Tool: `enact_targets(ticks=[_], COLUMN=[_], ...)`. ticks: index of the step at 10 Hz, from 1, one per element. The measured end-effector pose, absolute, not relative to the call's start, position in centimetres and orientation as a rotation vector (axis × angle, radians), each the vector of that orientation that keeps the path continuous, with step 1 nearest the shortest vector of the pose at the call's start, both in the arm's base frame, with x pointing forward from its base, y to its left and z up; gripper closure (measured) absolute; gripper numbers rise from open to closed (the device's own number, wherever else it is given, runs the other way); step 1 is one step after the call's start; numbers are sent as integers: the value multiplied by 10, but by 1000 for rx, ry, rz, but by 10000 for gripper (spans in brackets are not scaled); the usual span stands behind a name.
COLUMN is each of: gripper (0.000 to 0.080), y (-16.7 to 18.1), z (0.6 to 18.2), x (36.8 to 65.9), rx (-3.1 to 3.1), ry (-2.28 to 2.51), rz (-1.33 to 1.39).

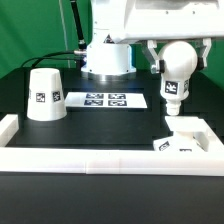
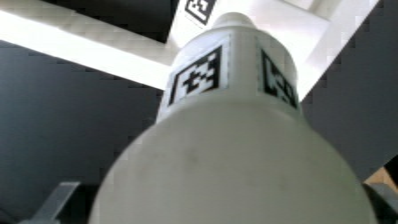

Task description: Assemble lamp

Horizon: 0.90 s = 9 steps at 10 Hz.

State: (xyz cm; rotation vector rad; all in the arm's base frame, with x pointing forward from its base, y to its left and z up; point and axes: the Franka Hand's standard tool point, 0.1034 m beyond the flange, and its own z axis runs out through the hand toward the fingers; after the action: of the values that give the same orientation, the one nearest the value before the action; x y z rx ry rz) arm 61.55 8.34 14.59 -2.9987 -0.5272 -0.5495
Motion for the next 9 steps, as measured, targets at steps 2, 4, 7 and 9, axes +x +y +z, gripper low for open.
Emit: enact_targets(ticks=[2,4,7,9], gripper=[220,220,220,220], y=[83,85,85,88], z=[144,139,137,136], x=[615,614,624,628], rx=[-2999,-2999,-2996,-2993], ry=[-529,-532,-530,-530], rz=[-546,-534,-568,-581])
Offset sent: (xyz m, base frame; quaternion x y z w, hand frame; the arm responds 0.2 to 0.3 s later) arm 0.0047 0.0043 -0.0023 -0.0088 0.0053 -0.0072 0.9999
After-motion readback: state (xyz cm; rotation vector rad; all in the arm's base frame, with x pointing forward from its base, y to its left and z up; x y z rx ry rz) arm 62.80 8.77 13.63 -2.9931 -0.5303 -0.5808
